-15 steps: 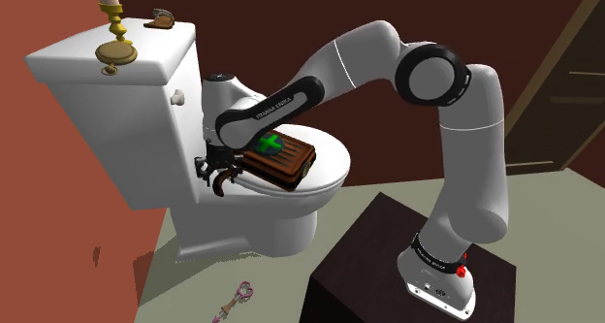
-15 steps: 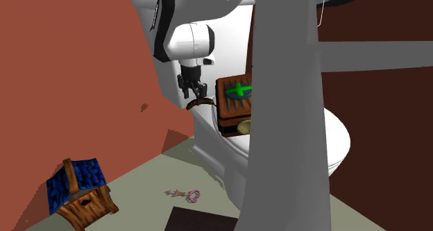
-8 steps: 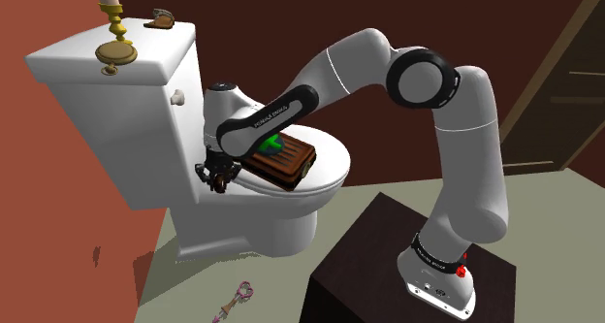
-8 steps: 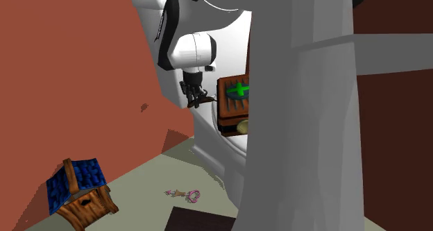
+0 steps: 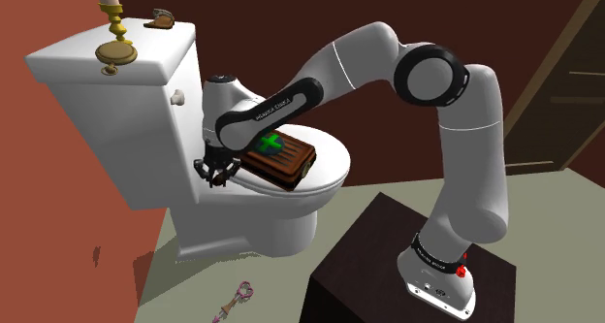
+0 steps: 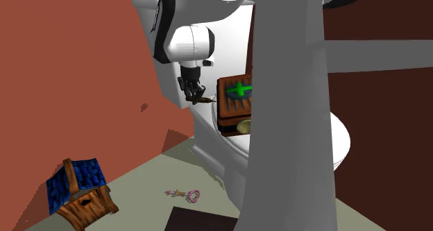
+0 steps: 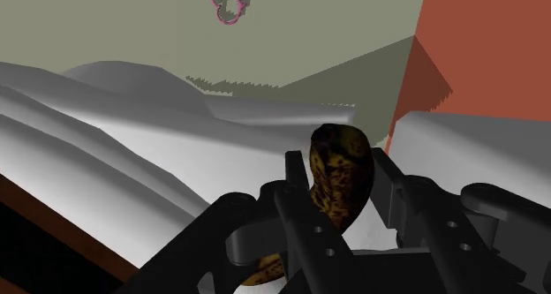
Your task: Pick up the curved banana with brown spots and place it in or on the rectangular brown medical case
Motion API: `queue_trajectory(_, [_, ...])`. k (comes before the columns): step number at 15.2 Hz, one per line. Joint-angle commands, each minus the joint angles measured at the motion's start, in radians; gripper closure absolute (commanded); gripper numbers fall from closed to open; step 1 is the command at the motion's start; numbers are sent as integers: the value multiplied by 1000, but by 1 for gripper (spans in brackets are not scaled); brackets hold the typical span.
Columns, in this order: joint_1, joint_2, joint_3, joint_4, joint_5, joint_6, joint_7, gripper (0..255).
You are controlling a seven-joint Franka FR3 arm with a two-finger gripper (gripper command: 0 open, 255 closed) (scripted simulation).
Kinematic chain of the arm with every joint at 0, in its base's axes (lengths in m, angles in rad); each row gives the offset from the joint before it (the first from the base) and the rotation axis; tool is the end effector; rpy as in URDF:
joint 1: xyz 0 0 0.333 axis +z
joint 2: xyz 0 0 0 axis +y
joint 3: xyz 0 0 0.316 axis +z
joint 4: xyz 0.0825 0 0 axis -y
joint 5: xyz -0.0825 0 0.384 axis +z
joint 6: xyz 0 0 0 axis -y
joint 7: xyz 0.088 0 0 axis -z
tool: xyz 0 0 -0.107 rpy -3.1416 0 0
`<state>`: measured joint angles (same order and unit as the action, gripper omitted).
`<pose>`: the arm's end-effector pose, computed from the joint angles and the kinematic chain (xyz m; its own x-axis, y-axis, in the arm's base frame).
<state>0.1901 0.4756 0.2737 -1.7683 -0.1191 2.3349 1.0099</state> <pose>0.6052 0.2816 0.3129 0.8742 -0.4844 0.0343 -0.4784 -0.8712 -0.1102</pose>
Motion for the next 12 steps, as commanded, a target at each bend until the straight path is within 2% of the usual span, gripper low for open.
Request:
queue_trajectory(1, [-2, -16, 4, 10, 6, -20, -3, 255])
queue_trajectory(12, [-10, -83, 16, 66, 29, -140, -16, 255])
